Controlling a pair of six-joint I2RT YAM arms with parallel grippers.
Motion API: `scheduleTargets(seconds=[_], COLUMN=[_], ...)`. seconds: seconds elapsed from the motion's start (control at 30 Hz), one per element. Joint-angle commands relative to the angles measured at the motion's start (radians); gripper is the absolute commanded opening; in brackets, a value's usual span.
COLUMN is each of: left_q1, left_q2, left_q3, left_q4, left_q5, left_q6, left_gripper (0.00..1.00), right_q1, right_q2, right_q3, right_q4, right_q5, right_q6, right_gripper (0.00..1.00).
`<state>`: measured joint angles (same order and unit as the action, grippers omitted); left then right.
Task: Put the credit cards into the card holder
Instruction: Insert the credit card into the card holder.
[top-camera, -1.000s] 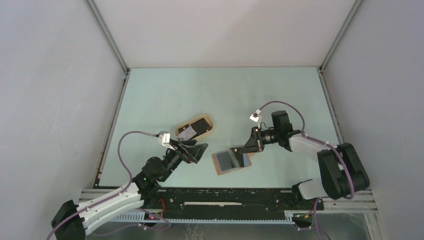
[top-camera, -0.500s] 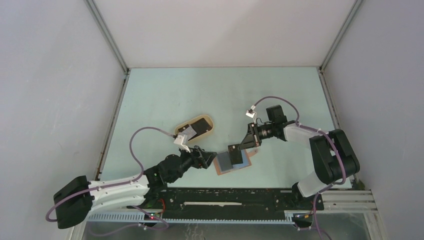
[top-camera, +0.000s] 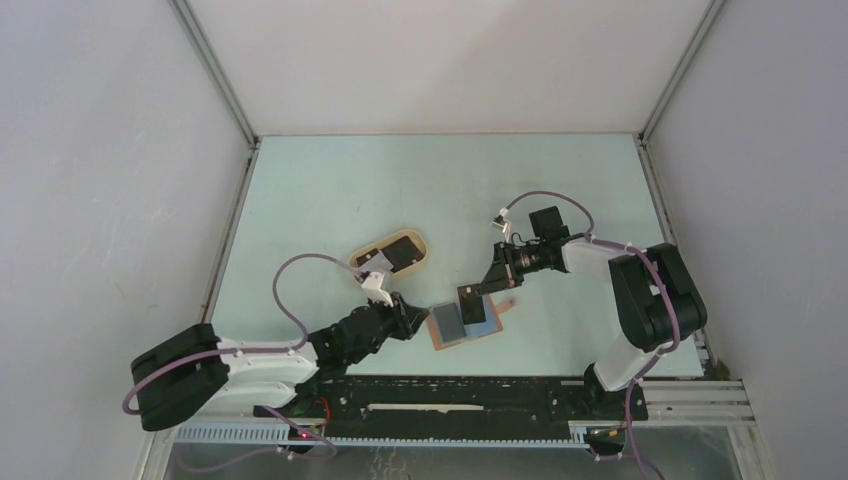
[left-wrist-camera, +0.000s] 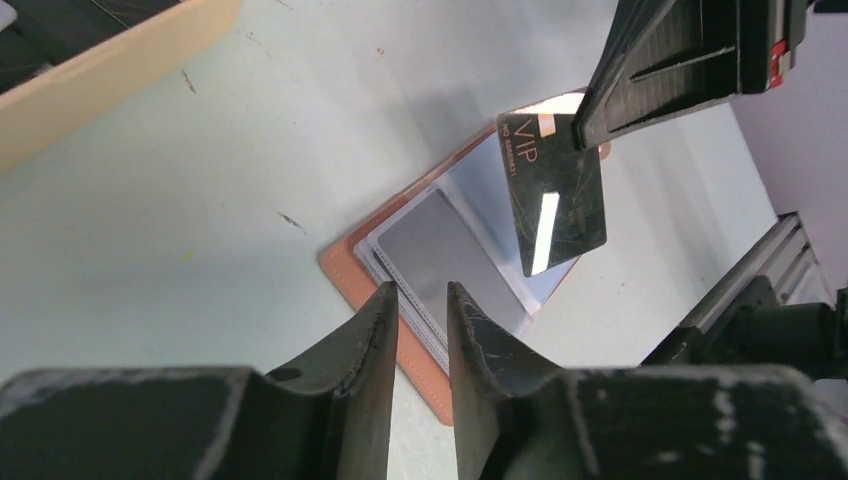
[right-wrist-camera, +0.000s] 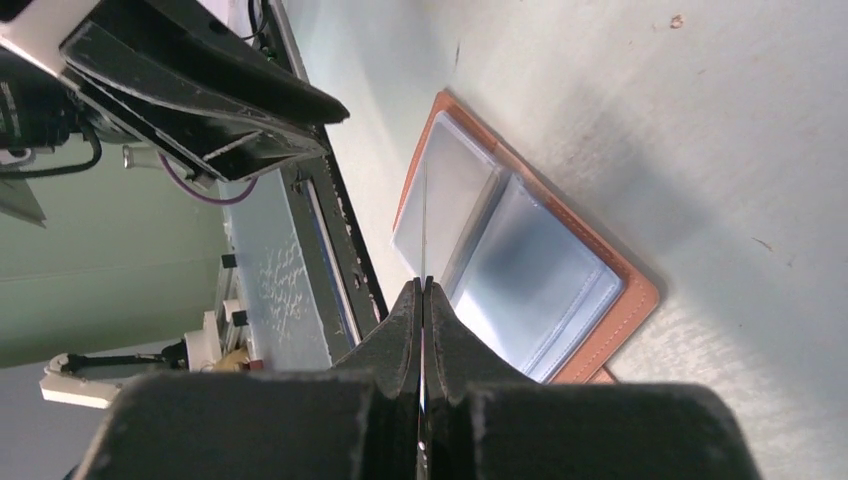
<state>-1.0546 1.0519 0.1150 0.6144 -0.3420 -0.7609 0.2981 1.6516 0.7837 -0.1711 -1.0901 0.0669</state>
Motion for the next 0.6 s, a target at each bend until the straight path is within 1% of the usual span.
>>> scheduleTargets(seconds=[0.0, 0.3, 0.43, 0.57], left_q1=[-0.004, -0.004, -0.003, -0.003], left_q2=[0.087, 0.285, 0.365, 0.388], left_q3=[0.093, 0.139, 0.154, 0.147], left_q4=[0.09, 0.241, 0.255, 0.24], left_q5=[0.028, 0.118, 0.134, 0.12], left_q6=[-0.011, -0.036, -0.088, -0.135], left_gripper=[0.27, 0.23, 0.18, 0.1], right_q1=[-0.004, -0.013, -0.013, -0.012], right_q2=[0.038, 0.094, 0.098, 0.11], right_q3=[0.043, 0.055, 0.055, 0.055], right_q4=[-0.015, -0.033, -0.036, -0.037], right_q5=[0.01, -0.007, 0.0, 0.002], right_q6=[0.045, 0.047, 0.049, 0.052], right_gripper=[0.0, 0.0, 0.0, 0.0])
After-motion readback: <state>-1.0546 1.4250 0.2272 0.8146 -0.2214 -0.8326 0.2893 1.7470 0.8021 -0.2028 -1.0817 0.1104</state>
